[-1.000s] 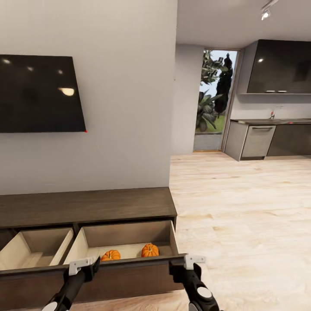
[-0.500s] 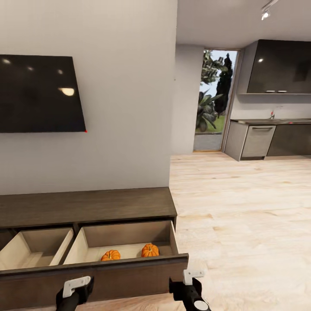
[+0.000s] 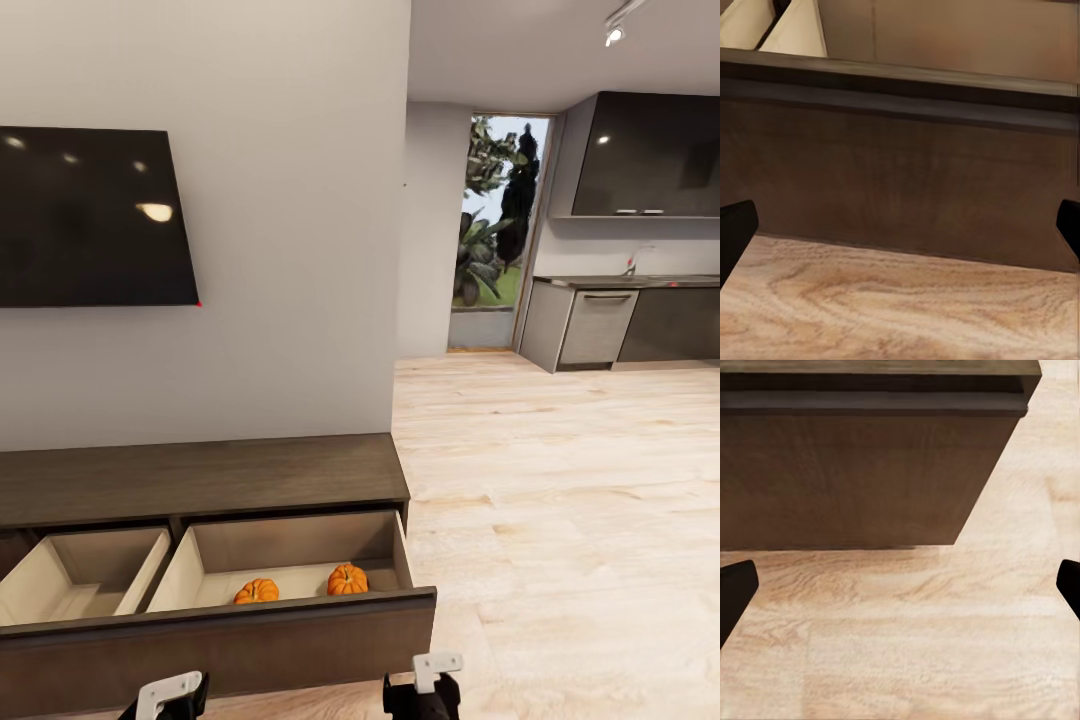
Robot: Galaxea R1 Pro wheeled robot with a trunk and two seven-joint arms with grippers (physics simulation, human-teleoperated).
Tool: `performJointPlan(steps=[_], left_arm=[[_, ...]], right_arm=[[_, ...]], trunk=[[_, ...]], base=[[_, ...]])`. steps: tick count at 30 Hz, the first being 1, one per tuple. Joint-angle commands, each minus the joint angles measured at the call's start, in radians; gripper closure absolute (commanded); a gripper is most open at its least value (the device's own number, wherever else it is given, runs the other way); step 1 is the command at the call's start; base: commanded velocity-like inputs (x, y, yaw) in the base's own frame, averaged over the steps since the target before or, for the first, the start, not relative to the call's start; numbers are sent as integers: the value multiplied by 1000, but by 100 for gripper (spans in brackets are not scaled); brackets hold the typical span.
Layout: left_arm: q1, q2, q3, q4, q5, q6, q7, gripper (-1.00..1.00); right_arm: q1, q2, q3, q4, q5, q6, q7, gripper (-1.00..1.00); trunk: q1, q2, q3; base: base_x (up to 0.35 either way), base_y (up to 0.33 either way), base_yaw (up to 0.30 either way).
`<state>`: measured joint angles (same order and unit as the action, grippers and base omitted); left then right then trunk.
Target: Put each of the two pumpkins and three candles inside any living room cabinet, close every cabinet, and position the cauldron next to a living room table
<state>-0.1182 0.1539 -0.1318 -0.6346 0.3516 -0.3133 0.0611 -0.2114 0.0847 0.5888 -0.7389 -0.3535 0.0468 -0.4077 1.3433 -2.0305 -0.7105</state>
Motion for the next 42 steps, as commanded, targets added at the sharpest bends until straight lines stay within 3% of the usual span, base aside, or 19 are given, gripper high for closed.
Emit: performJointPlan(steps=[1, 9, 18, 24, 32, 42], left_arm=[[-1, -5, -9, 2, 8, -7, 6, -100], [-5, -24, -10, 4, 9, -9, 6, -100], [-10, -35, -10, 0, 9, -7, 6, -100], [-12, -63, -11, -4, 9, -8, 6, -100], [-31, -68, -11, 1, 7, -19, 6, -100], [-79, -69, -10, 93, 7, -39, 6, -100]], right_arm=[[-1, 0, 5, 6, -5, -23, -8, -100], [-2, 1, 5, 38, -5, -98, -7, -100], [-2, 1, 3, 43, -5, -110, -3, -100], [-2, 0, -2, 43, -14, -112, 55, -100], [-10, -2, -9, 55, -19, -114, 70, -100], [-44, -2, -21, 51, -21, -116, 72, -100]], trunk=[[0, 0, -1], [0, 0, -1], [34, -63, -29], [57, -105, -48], [88, -161, -73], [126, -231, -104]], base=[[0, 0, 0], [0, 0, 0], [0, 0, 0], [0, 0, 0], [0, 0, 0], [0, 0, 0]])
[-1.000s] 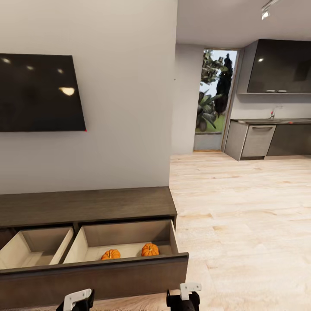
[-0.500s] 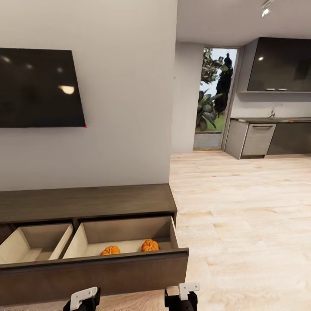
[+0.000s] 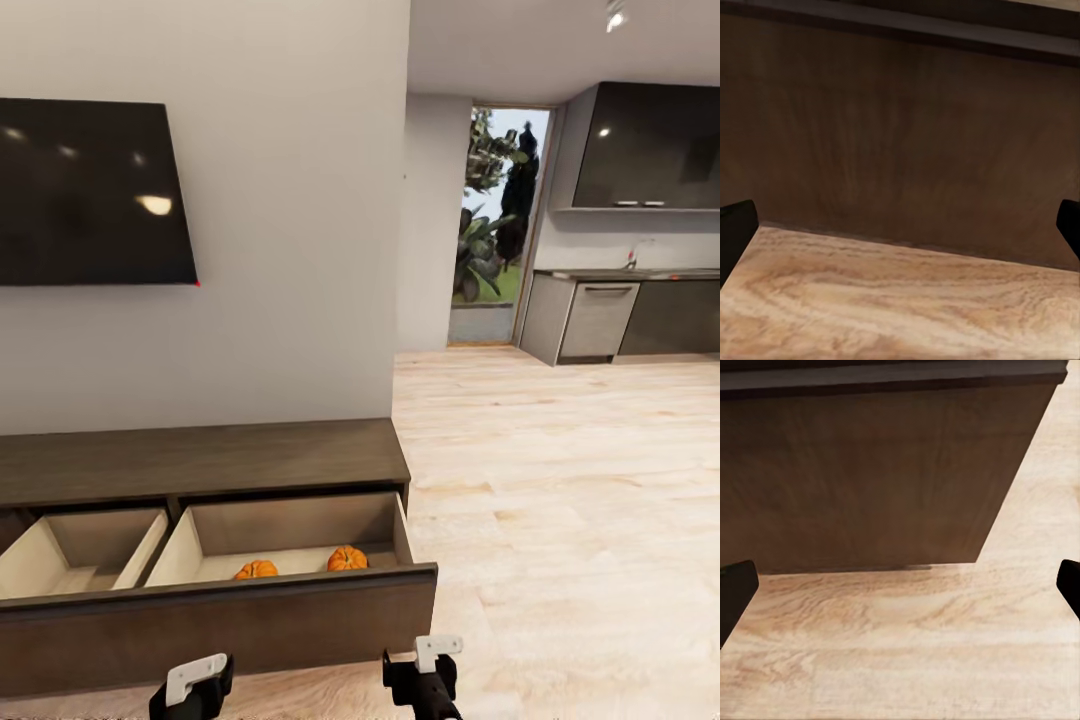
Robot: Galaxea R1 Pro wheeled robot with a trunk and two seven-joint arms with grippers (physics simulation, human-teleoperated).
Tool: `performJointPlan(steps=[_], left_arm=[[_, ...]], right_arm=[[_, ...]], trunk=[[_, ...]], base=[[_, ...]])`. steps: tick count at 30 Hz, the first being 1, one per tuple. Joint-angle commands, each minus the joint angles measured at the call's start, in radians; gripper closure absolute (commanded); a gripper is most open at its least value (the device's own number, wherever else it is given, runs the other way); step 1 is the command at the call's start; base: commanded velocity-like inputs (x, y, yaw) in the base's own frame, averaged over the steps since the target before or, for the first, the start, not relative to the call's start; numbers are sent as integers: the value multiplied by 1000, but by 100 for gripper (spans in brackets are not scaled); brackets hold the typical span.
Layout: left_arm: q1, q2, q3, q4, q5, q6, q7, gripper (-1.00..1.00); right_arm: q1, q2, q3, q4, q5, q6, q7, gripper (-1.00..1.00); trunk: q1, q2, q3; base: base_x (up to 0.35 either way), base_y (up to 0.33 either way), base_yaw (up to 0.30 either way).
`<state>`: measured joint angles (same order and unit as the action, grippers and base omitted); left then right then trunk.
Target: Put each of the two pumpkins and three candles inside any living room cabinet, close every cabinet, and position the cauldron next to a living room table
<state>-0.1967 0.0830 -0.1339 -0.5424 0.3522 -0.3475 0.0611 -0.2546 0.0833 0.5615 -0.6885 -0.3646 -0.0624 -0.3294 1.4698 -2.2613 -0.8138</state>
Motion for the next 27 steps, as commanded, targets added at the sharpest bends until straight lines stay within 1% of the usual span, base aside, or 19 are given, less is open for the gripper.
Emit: performJointPlan(steps=[1, 12, 15, 16, 18, 21, 27], left_arm=[[-2, 1, -8, 2, 7, -5, 6, -100], [-16, 2, -10, 11, 6, -11, 5, -100], [-16, 3, -10, 11, -12, -11, 5, -100], [-16, 2, -9, 11, -28, -11, 5, -100], [-16, 2, -7, 12, -47, -11, 6, -100], [-17, 2, -6, 12, -59, -11, 6, -100], [-17, 3, -6, 11, -66, -11, 6, -100]], right_arm=[[-2, 0, 3, -1, -10, -7, -7, -100], [-3, 2, -7, -22, -9, -6, -8, -100], [-3, 3, -7, -23, -9, -5, -8, -100], [-3, 3, -8, -24, -10, -4, -8, -100], [-3, 3, -8, -23, -10, -5, -8, -100], [-3, 3, -7, -24, -10, -5, -8, -100], [-3, 3, -6, -23, -10, -5, -8, -100]], trunk=[[4, -8, -4], [46, -85, -39], [57, -106, -48], [61, -113, -51], [69, -127, -57], [80, -148, -67], [103, -190, -86]], base=[[0, 0, 0], [0, 0, 0], [0, 0, 0], [0, 0, 0], [0, 0, 0], [0, 0, 0], [0, 0, 0]])
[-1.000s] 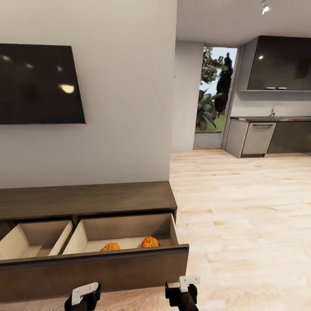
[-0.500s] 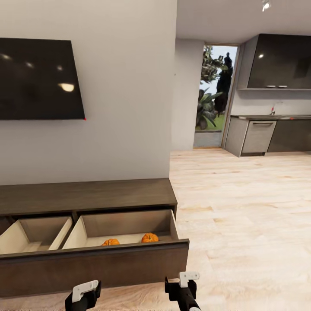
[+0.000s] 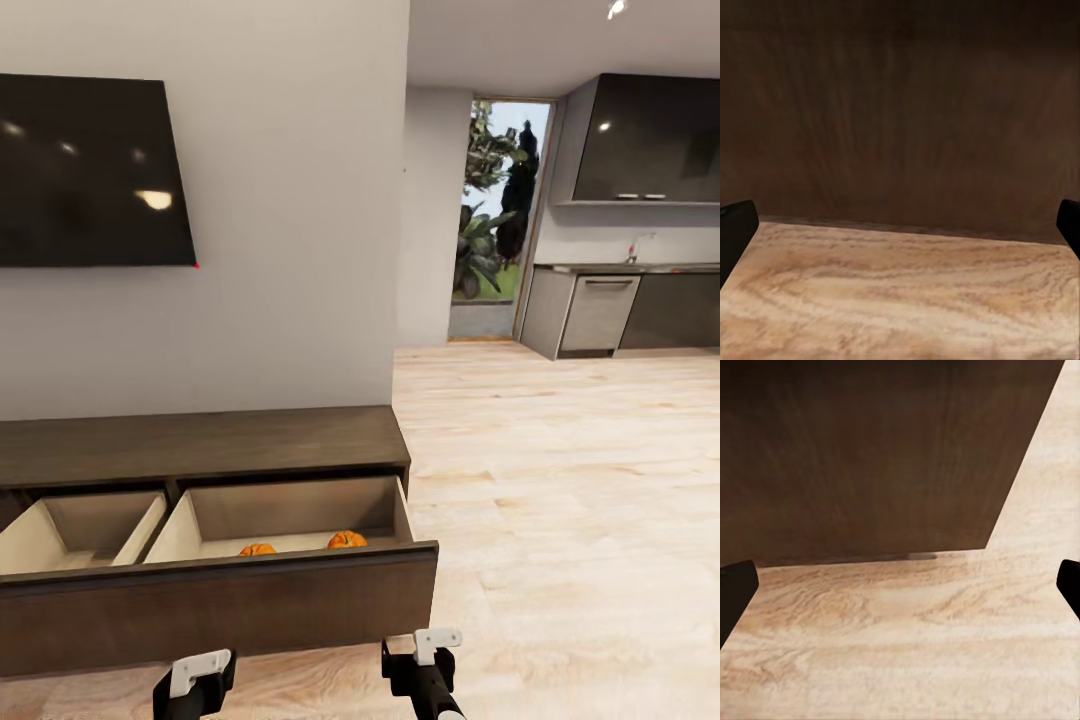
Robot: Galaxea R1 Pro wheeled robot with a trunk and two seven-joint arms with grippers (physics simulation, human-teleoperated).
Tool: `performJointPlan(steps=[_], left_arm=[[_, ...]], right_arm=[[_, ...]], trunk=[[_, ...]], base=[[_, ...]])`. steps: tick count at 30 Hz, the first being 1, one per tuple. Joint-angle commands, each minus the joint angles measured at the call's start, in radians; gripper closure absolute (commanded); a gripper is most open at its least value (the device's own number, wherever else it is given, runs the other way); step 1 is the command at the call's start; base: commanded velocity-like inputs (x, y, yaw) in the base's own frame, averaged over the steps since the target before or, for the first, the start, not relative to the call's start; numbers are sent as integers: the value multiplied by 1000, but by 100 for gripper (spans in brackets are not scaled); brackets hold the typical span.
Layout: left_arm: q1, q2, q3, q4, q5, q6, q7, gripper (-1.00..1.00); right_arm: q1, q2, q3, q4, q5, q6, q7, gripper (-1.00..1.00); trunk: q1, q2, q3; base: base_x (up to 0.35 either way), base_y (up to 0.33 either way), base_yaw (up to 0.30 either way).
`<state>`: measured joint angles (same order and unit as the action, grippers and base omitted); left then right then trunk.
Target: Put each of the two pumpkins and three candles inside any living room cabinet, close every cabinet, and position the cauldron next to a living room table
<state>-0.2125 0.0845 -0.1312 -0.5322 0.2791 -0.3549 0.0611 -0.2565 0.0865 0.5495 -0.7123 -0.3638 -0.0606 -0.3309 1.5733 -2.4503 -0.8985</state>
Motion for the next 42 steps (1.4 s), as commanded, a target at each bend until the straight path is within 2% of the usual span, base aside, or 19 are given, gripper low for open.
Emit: performJointPlan(steps=[1, 5, 12, 26, 31, 38, 42], left_arm=[[-1, 1, -8, -1, 7, -4, 6, -100], [-1, 1, -7, -7, 7, -5, 6, -100], [-1, 1, -8, -8, 6, -6, 6, -100], [-1, 1, -9, -9, 6, -7, 6, -100], [-1, 1, -10, -10, 6, -28, 6, -100], [-1, 1, -6, -17, 7, -41, 6, -100], [0, 1, -8, -53, 6, -41, 5, -100]], right_arm=[[-1, -1, 6, 1, -10, -7, -7, -100], [-1, -1, 6, 0, -10, -7, -7, -100], [-1, -1, 6, 1, -10, -7, -7, -100], [-1, -1, 6, 1, -10, -7, -7, -100], [-1, -1, 6, 0, -10, -7, -7, -100], [-1, -1, 6, 0, -9, -7, -7, -100], [-1, -1, 5, -13, -9, -8, -7, -100]], trunk=[[0, -1, -1], [0, -1, -1], [27, -50, -23], [33, -53, -77], [35, -54, -96], [35, -54, -96], [35, -54, -96]], base=[[0, 0, 0], [0, 0, 0], [0, 0, 0], [0, 0, 0], [0, 0, 0], [0, 0, 0], [0, 0, 0]])
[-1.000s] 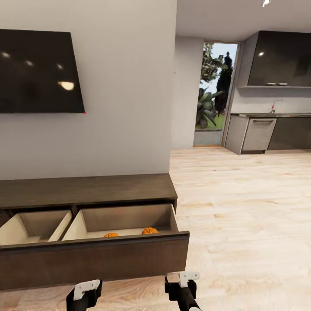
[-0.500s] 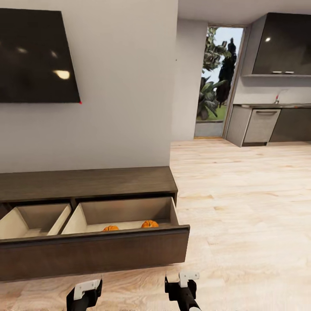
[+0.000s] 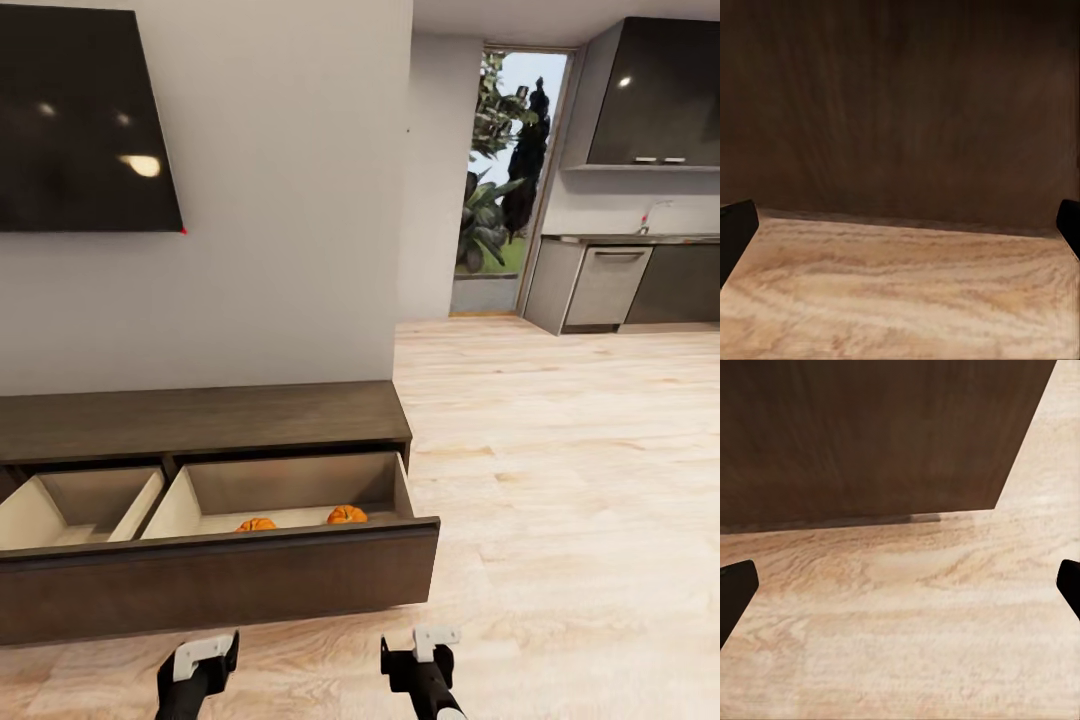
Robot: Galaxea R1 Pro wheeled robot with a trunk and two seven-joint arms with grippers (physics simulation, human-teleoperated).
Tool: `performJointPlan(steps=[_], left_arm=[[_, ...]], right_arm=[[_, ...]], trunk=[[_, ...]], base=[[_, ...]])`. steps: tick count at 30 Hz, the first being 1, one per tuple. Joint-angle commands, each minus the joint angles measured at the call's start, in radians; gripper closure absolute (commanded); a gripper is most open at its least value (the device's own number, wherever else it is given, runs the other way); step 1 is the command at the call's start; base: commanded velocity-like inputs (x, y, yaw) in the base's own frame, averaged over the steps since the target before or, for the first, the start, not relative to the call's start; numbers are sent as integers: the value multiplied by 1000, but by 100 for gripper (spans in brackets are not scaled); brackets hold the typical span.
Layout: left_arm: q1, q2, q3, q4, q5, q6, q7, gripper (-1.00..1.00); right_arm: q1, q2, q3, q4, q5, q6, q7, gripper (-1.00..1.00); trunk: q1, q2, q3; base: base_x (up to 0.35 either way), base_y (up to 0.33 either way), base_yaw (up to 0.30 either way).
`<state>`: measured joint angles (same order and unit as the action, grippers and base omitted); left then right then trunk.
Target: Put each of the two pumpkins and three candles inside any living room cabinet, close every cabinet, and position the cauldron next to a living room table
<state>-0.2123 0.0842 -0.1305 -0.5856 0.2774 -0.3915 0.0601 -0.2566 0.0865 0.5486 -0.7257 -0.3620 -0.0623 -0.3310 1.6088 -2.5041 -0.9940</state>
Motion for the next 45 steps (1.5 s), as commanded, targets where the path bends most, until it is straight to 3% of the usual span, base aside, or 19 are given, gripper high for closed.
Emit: performJointPlan(steps=[1, 7, 19, 27, 45], left_arm=[[-1, 2, -12, -5, 4, -4, 8, -100], [0, 2, -17, -30, -30, -37, 13, -100], [1, 2, -17, -13, -37, -88, 13, -100], [-1, 2, -21, 43, -37, -91, 13, -100], [-1, 2, -21, 53, -38, -92, 13, -100]], right_arm=[[-1, -1, 5, -3, -10, -7, -6, -100], [-1, -1, 5, -7, -10, -67, -6, -100], [-1, -1, 4, 3, -13, -151, -6, -100], [-1, -1, 4, 8, -13, -157, -6, -100], [-1, 1, 7, 8, -13, -157, -5, -100]], trunk=[[0, 0, -1], [0, 0, -1], [0, 0, -1], [0, 0, -1], [0, 0, -1]], base=[[0, 0, 0], [0, 0, 0], [0, 0, 0], [17, 0, 0], [179, 0, 0]])
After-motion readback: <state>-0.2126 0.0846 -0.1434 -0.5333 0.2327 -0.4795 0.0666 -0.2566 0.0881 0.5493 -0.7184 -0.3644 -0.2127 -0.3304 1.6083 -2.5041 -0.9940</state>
